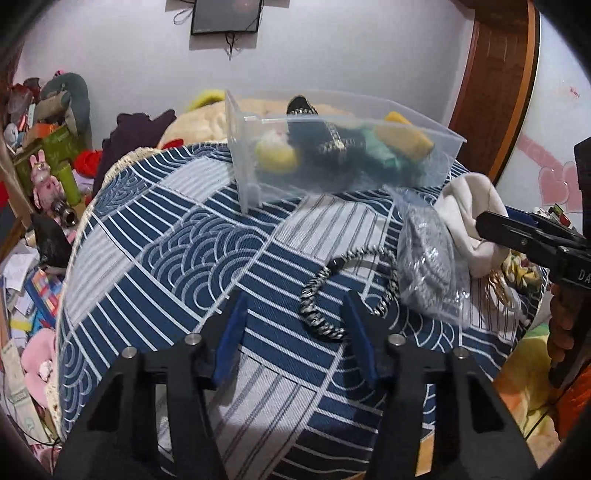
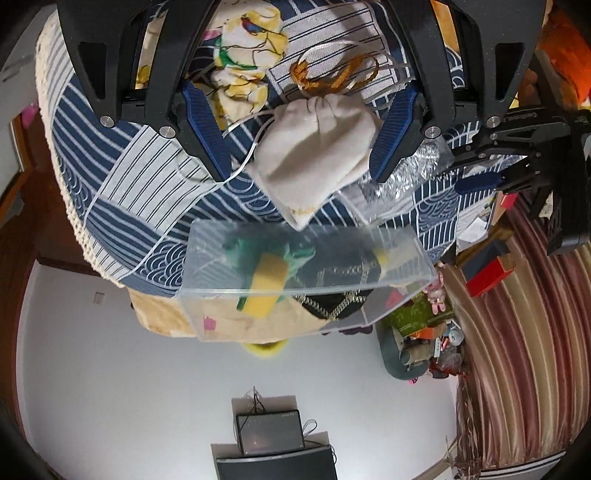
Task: Organize soft objects
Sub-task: 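Withdraw both tools from the box toward the remaining items, then grasp the black-and-white beaded cord with the left tool while the right tool grasps the white cloth bag, then lower the cord and cloth bag into the clear box while both tools open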
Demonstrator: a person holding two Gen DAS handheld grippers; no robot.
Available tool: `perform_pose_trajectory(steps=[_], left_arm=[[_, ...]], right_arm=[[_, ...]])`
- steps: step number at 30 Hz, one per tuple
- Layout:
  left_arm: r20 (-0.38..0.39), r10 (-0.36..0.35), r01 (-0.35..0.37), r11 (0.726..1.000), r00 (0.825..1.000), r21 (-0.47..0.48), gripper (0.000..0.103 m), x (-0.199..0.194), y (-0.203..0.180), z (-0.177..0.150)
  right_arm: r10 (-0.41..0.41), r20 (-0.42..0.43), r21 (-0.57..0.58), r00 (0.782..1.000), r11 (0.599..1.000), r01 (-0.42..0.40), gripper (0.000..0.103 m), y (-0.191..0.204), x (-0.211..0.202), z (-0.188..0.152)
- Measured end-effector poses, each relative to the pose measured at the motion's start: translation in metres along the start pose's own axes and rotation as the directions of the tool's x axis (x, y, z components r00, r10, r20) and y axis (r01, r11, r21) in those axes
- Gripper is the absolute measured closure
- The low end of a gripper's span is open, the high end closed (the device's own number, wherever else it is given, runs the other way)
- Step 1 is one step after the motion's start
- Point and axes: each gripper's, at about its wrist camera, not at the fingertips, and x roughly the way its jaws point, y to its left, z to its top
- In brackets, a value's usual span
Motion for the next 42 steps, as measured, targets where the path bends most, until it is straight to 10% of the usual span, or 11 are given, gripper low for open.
perform_pose_trajectory(steps=[10,17,42], left_arm=[[0.023,-0.024,0.023,0.999,0.999,0.026,0.087,-0.005,-0.011,-0.006],[0.041,-0.003,0.004,1.000,0.999,-0.017,0.095,-0.008,-0.002,-0.001],[0.264,-0.003,-0.007,0.999,0.964,0.035,0.097,-0.059,-0.010,0.070]], right_arm=[[0.014,-0.016,-0.036,1.000,0.999,-0.015,0.066,0.011,0.005,-0.007],[0.010,0.018,-0.026,1.000,1.000,-0.010,0.084,0.007,-0.004,-0.004],[-0.022,0.201,0.021,0.979,1.000,0.018,0.086,-0.009,-0.048,0.040]])
